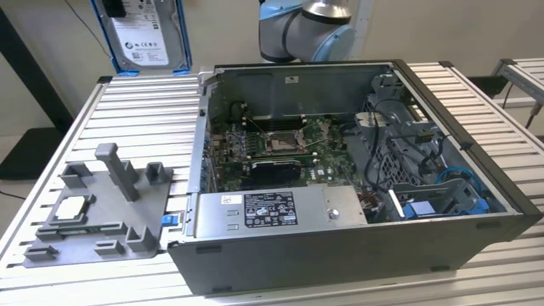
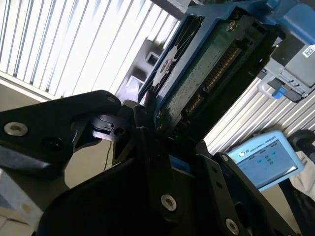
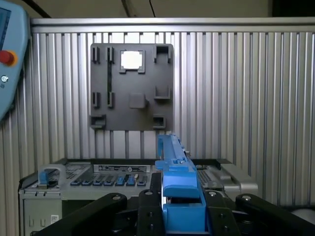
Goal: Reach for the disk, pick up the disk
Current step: 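Pick up the disk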
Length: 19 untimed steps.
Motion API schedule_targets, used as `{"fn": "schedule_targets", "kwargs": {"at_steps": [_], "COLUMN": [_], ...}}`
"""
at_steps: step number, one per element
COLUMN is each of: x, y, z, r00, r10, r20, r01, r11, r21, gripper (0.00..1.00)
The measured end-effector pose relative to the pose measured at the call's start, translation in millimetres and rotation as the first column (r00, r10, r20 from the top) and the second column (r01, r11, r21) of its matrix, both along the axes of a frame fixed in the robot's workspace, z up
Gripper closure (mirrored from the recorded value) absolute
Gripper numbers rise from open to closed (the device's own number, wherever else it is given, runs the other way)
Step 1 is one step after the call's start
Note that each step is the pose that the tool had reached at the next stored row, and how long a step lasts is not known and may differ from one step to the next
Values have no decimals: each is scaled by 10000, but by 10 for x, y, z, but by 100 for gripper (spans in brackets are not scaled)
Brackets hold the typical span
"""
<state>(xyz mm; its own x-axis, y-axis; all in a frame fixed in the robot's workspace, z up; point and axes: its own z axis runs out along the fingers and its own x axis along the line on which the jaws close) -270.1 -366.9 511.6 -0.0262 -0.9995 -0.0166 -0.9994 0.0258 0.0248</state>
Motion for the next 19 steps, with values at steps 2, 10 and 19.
{"fn": "schedule_targets", "kwargs": {"at_steps": [2, 10, 19], "x": [81, 397, 691], "y": [0, 0, 0], "z": [0, 0, 0], "r00": [10000, 10000, 9999], "r10": [-1, 0, -1], "r20": [-15, -71, -111], "r01": [1, 0, 1], "r11": [10000, 10000, 10000], "r21": [0, 0, 0], "gripper": [100, 100, 100]}}
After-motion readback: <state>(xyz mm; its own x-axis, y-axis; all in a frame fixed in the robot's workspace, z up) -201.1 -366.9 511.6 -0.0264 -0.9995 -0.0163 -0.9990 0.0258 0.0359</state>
